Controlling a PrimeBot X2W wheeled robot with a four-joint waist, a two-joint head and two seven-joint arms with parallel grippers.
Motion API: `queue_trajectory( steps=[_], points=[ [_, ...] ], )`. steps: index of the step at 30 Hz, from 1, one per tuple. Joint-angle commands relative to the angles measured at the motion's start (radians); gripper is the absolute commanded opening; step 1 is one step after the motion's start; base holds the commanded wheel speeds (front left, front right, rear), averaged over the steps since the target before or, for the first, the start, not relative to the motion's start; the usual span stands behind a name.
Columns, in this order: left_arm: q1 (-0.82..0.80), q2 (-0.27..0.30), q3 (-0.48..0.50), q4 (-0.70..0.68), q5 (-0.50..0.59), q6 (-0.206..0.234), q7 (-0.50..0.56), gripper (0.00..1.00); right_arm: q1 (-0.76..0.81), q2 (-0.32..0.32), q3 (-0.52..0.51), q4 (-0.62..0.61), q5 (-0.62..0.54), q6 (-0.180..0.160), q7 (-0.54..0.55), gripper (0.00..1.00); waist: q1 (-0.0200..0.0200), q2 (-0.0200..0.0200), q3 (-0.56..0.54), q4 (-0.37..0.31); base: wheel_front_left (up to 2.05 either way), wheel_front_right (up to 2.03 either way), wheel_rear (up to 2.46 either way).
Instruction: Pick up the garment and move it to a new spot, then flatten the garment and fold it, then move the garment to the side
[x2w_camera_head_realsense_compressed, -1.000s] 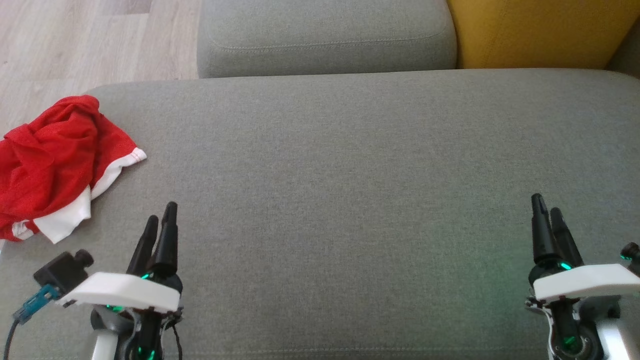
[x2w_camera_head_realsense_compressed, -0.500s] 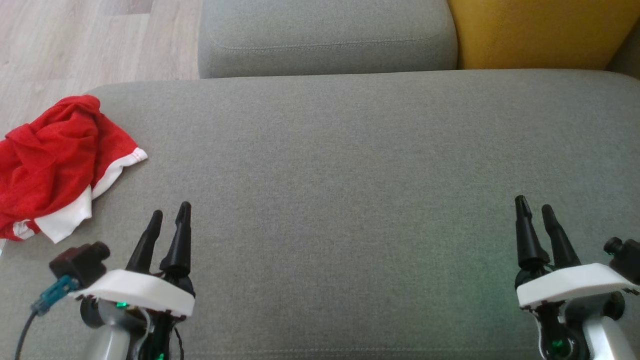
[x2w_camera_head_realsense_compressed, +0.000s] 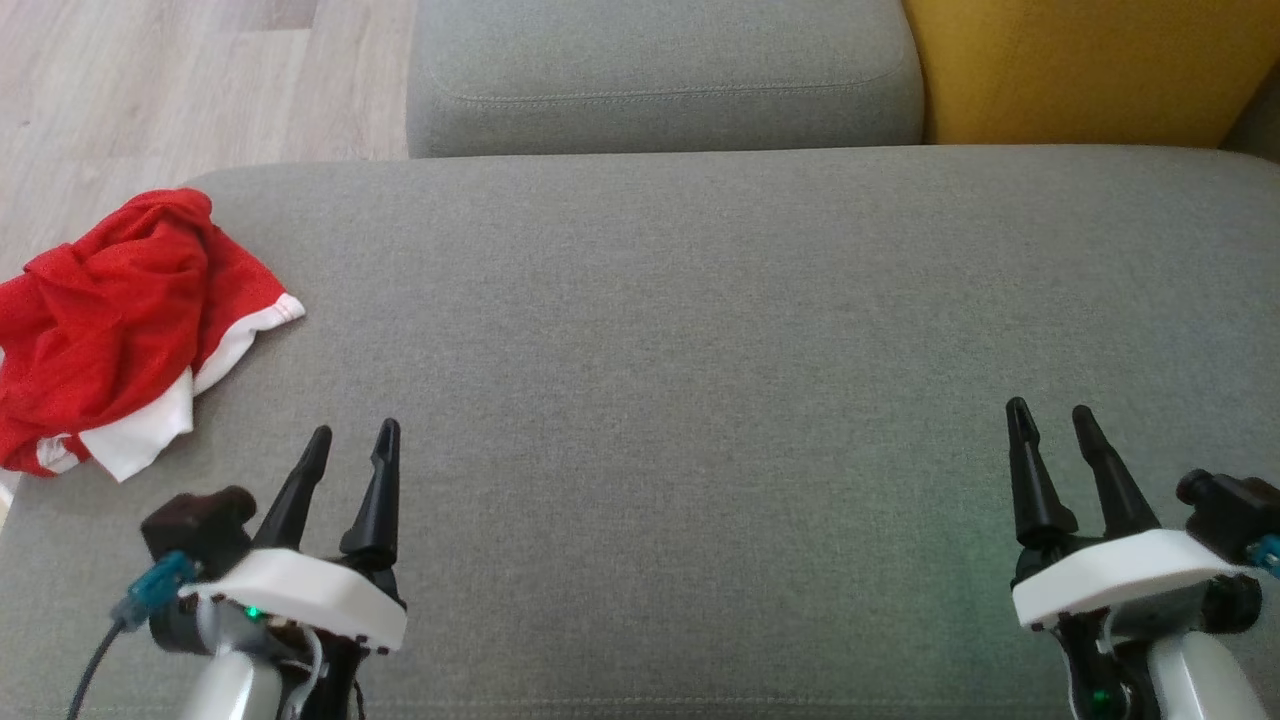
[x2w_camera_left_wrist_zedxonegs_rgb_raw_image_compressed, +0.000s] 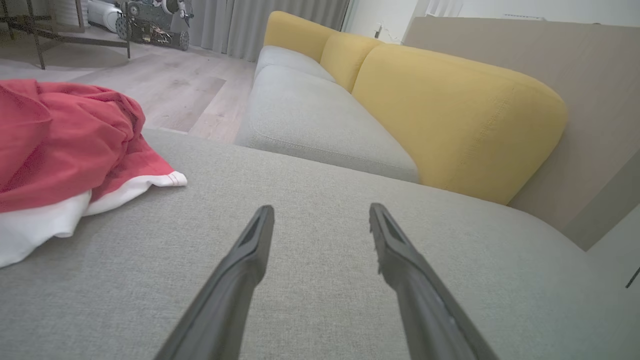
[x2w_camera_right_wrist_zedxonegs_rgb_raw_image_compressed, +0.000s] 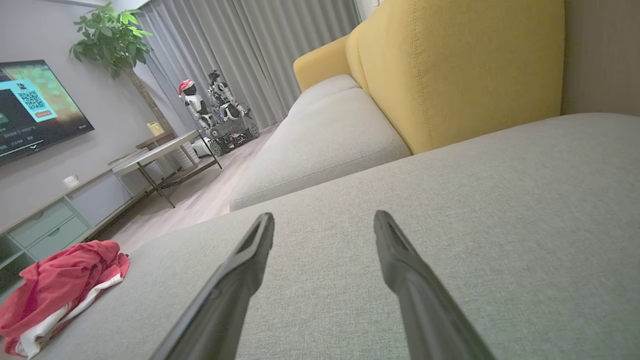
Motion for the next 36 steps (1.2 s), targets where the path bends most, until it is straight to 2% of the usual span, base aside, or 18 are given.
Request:
queue_trajectory(
  steps=[1, 16, 36],
  points=[
    [-0.067, 0.026, 0.016, -0.031, 0.033, 0.005, -0.018, 1.0, -0.017, -0.015, 0.016, -0.044, -0.032, -0.001, -0.013, 1.0, 0.0, 0.0, 0.0, 0.001, 0.0, 0.0, 0.0],
    [-0.075, 0.047, -0.031, -0.004, 0.191, 0.023, -0.063, 1.0, -0.002, -0.007, 0.017, -0.073, -0.204, -0.001, -0.025, 1.0, 0.0, 0.0, -0.005, 0.005, 0.0, 0.0, 0.0],
    [-0.084, 0.047, -0.044, 0.057, 0.347, 0.039, -0.122, 1.0, 0.013, 0.028, -0.016, -0.075, -0.339, -0.001, -0.044, 1.0, 0.0, 0.0, -0.016, 0.012, 0.0, 0.0, 0.0]
  ],
)
